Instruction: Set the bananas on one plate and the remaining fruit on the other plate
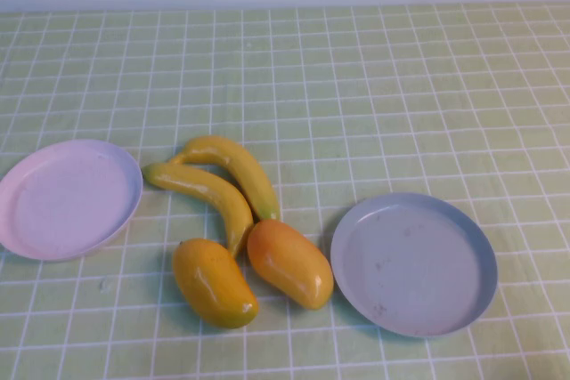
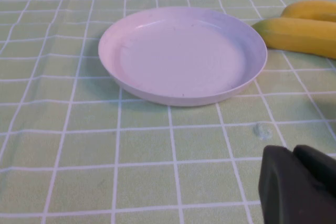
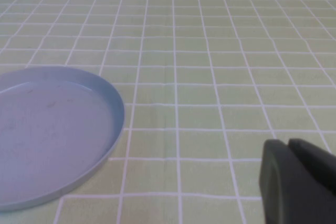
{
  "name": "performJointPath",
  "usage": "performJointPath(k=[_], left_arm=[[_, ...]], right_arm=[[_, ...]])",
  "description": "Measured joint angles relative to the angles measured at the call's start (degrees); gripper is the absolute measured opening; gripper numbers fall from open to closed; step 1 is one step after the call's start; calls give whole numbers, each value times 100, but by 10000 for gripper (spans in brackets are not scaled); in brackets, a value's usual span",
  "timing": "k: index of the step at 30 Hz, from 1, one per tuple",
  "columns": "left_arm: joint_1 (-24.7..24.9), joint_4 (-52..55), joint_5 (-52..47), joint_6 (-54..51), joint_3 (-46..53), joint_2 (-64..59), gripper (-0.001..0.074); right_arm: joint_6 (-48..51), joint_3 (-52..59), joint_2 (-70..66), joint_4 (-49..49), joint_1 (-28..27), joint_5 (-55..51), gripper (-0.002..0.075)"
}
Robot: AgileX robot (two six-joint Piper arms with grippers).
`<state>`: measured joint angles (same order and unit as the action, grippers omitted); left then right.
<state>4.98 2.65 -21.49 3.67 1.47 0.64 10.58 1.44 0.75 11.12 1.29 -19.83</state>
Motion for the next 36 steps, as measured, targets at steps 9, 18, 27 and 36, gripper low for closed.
performJointPath(k=[9,18,27,36], left_arm=[[0,0,0,0,0,0,2],[0,55,0,0,0,0,2],[0,77,0,0,0,0,2],[0,-1364,849,526,0,0,2]], right_arm=[[0,0,0,0,0,0,-15],[0,0,0,0,0,0,-15],[0,0,0,0,0,0,-15],[0,0,0,0,0,0,-15]])
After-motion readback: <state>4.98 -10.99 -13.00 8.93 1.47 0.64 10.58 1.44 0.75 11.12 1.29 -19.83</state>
